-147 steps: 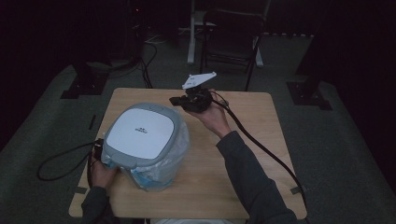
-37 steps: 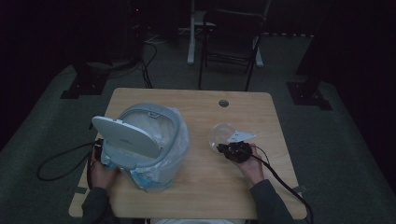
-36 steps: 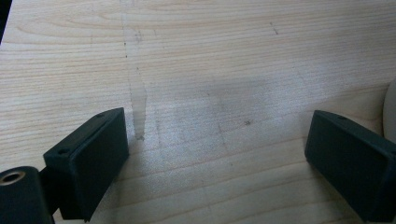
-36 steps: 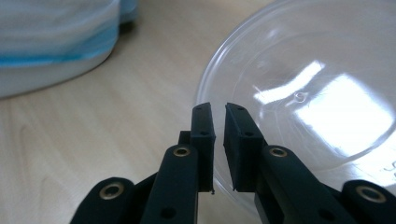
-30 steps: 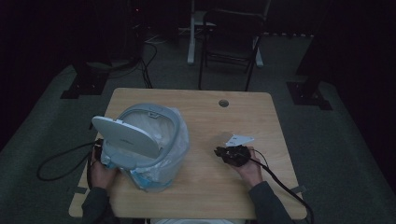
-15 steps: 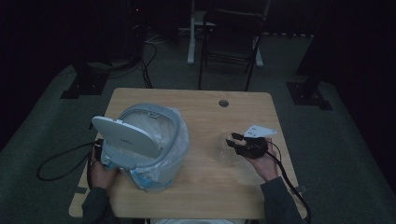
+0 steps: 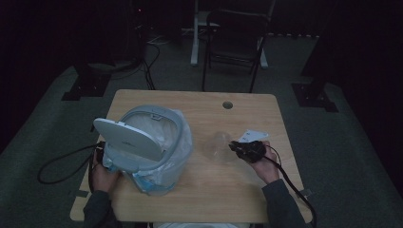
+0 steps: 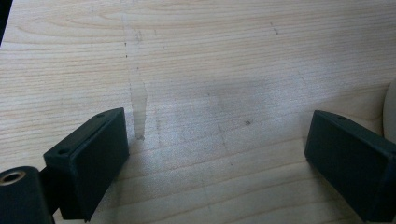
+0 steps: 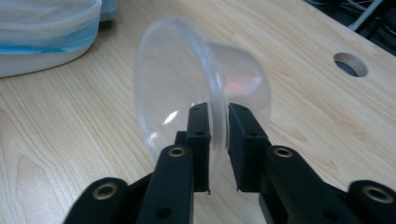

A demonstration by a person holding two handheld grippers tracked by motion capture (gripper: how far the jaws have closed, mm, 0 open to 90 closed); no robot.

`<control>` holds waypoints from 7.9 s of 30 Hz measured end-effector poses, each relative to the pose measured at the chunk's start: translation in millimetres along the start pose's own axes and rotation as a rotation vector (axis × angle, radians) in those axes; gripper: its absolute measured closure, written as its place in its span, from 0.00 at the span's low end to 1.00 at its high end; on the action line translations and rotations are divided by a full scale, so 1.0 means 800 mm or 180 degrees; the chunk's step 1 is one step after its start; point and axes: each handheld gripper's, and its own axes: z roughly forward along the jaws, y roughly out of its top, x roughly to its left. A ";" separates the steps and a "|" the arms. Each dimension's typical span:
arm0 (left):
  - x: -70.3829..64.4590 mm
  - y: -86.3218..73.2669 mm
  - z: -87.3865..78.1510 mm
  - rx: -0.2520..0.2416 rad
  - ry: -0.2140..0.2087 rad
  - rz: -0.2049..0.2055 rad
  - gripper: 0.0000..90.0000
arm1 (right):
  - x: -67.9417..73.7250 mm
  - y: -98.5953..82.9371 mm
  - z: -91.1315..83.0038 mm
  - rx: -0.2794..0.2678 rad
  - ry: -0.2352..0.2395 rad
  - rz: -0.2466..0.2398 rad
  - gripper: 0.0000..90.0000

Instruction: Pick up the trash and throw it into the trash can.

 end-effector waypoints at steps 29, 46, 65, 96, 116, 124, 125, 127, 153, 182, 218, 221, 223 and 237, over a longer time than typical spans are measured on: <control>0.000 0.000 0.000 0.0001 0.0003 -0.0004 0.08 | -0.009 0.013 0.010 -0.0118 0.0078 0.0188 0.92; 0.000 0.000 0.000 0.0002 0.0007 -0.0008 0.08 | -0.023 0.036 -0.007 -0.0235 -0.0001 0.0183 0.92; 0.000 0.000 0.000 0.0002 0.0009 -0.0008 0.08 | -0.030 0.066 -0.014 -0.0308 -0.0036 0.0092 0.92; 0.000 0.000 0.000 0.0002 0.0008 -0.0008 0.08 | -0.036 0.101 -0.028 -0.0364 -0.0122 0.0025 0.92; 0.000 0.000 0.000 0.0002 0.0008 -0.0009 0.08 | -0.038 0.127 -0.038 -0.0359 -0.0174 -0.0083 0.92; 0.000 0.000 0.000 0.0002 0.0008 -0.0009 0.08 | -0.039 0.135 -0.042 -0.0366 -0.0189 -0.0120 0.92; 0.000 0.000 0.000 0.0002 0.0008 -0.0009 0.08 | -0.039 0.136 -0.042 -0.0367 -0.0186 -0.0122 0.92; 0.000 0.000 0.000 0.0003 0.0007 -0.0008 0.08 | -0.039 0.138 -0.043 -0.0370 -0.0185 -0.0131 0.92; 0.000 0.000 0.000 0.0003 0.0008 -0.0007 0.08 | -0.032 0.174 -0.055 -0.0412 -0.0212 -0.0303 0.92; 0.000 0.000 0.000 0.0004 0.0008 -0.0007 0.08 | -0.020 0.210 -0.060 -0.0532 -0.0185 -0.0442 0.92; 0.000 0.000 0.000 0.0001 0.0008 -0.0010 0.08 | -0.006 0.249 -0.066 -0.0694 -0.0144 -0.0534 0.92; 0.000 0.000 0.000 0.0003 0.0008 -0.0009 0.08 | -0.005 0.252 -0.066 -0.0701 -0.0140 -0.0546 0.92; 0.000 0.000 0.000 0.0003 0.0008 -0.0008 0.08 | -0.004 0.255 -0.067 -0.0703 -0.0139 -0.0557 0.92; 0.000 0.000 0.000 0.0001 0.0008 -0.0010 0.08 | 0.006 0.274 -0.069 -0.0727 -0.0132 -0.0660 0.92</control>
